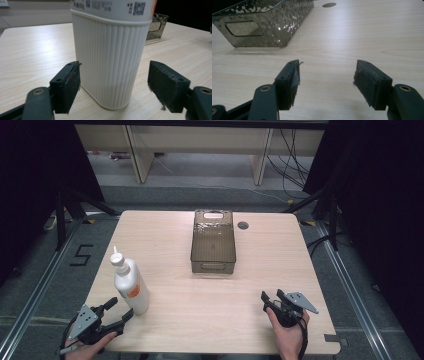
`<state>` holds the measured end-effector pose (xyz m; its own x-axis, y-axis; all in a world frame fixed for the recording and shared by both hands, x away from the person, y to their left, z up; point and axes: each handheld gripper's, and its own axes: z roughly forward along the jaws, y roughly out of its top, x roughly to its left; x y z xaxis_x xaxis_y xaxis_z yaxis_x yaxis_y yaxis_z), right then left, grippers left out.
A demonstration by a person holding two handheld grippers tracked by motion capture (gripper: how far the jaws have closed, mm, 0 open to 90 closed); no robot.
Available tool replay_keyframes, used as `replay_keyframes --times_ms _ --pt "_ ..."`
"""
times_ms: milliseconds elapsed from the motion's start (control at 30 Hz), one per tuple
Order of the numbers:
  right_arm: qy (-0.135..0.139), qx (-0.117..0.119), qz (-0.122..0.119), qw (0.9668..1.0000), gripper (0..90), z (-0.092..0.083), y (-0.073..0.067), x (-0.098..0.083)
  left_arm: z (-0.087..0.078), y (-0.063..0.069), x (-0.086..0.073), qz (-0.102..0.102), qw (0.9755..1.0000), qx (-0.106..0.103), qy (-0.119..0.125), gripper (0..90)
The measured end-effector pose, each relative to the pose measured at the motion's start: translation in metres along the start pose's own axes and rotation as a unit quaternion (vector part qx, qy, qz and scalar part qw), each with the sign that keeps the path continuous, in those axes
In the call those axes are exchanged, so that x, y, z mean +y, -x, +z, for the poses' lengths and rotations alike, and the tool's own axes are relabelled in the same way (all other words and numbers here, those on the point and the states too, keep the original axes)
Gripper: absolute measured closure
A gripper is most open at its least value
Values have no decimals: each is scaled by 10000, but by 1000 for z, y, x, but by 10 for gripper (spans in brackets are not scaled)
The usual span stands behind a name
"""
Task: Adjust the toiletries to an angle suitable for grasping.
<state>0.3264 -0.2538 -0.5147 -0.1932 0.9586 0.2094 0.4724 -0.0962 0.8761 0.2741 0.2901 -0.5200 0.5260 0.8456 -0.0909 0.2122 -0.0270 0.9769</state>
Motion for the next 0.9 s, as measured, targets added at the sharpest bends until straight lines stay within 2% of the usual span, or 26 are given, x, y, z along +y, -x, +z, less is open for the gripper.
replay_keyframes --times_ms 33,67,100,167,233,267,300,333,367,433,467,533,633,733,833,867,900 --pt "18 -11 -223 9997 375 0 4 1 -4 3 3 -83 10000 7 -7 319" --pt "18 -11 -223 9997 375 0 4 1 -4 3 3 -83 10000 7 -7 338" --pt "-35 21 -59 10000 375 0 2 1 -10 9 5 -87 9998 115 -142 369" --pt "-36 27 -60 10000 375 0 2 1 -15 16 8 -4 9996 181 -225 460" --pt "-29 66 -148 9999 375 0 4 1 -19 23 12 99 9996 90 -235 554" --pt "-2 39 -198 9998 375 1 4 1 -20 28 14 45 9997 77 -240 603" --pt "-32 55 -152 9999 376 1 3 1 -20 32 17 102 9997 -24 -232 669" --pt "-38 51 -154 9999 375 1 3 1 -20 32 17 102 9997 -24 -232 727" --pt "-50 -14 -186 9998 375 0 3 1 -16 41 24 162 9995 -108 -236 775" --pt "-79 -30 -200 9998 375 1 3 2 -9 50 31 158 9995 -115 -249 848" --pt "-78 -28 -199 9998 376 1 3 2 -9 50 31 158 9995 -115 -249 873" --pt "-63 -47 -197 9998 375 1 3 1 4 57 38 283 9992 4 -289 895" --pt "-83 46 -146 9998 375 1 2 1 17 61 44 299 9990 -4 -318 897" --pt "-92 83 -191 9997 375 3 3 1 26 64 47 471 9975 161 -492 898" --pt "-106 102 -110 9998 374 2 3 2 32 60 45 443 9969 263 -591 900" --pt "-124 47 -160 9998 374 1 4 2 33 59 44 422 9968 317 -607 899" --pt "-165 83 109 9998 374 1 0 1 34 59 44 463 9962 379 -639 899"
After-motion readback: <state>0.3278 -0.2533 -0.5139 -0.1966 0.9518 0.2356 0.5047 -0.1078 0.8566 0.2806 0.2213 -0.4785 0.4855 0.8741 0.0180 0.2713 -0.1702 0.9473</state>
